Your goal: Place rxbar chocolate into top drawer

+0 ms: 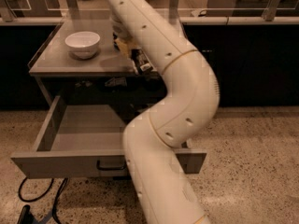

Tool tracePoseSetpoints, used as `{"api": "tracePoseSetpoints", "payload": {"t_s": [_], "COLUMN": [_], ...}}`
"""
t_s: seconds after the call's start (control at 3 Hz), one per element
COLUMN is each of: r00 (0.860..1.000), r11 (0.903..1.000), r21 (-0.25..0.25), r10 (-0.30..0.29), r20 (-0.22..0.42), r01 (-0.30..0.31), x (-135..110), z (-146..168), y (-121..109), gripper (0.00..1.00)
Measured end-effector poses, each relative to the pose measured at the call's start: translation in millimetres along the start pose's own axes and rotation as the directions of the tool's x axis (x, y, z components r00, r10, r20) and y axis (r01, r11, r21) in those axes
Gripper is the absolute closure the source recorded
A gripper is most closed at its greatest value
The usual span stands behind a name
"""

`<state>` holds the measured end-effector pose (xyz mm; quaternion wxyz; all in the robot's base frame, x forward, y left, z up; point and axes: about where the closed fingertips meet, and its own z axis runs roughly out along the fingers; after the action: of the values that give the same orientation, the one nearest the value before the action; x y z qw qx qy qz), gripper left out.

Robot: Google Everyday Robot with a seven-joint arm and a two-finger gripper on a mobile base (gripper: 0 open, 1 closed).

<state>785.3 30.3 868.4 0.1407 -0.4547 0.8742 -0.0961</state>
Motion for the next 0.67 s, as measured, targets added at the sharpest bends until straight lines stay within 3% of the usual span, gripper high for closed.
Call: {"api": "tracePoseSetpoints", "payload": {"t_s": [0.33,0.67], "r00": [0.995,0.995], "r11": [0.9949,0.9944], "r21": [0.026,0.037], "r10": [-0.098,-0.1], "r20": [0.007,0.028], "r01": [0.098,0.099], "x": [-40.1,-47.4], "z": [-16.6,-12.8], "y": [20.3,18.1], "gripper": [1.0,1.0]}}
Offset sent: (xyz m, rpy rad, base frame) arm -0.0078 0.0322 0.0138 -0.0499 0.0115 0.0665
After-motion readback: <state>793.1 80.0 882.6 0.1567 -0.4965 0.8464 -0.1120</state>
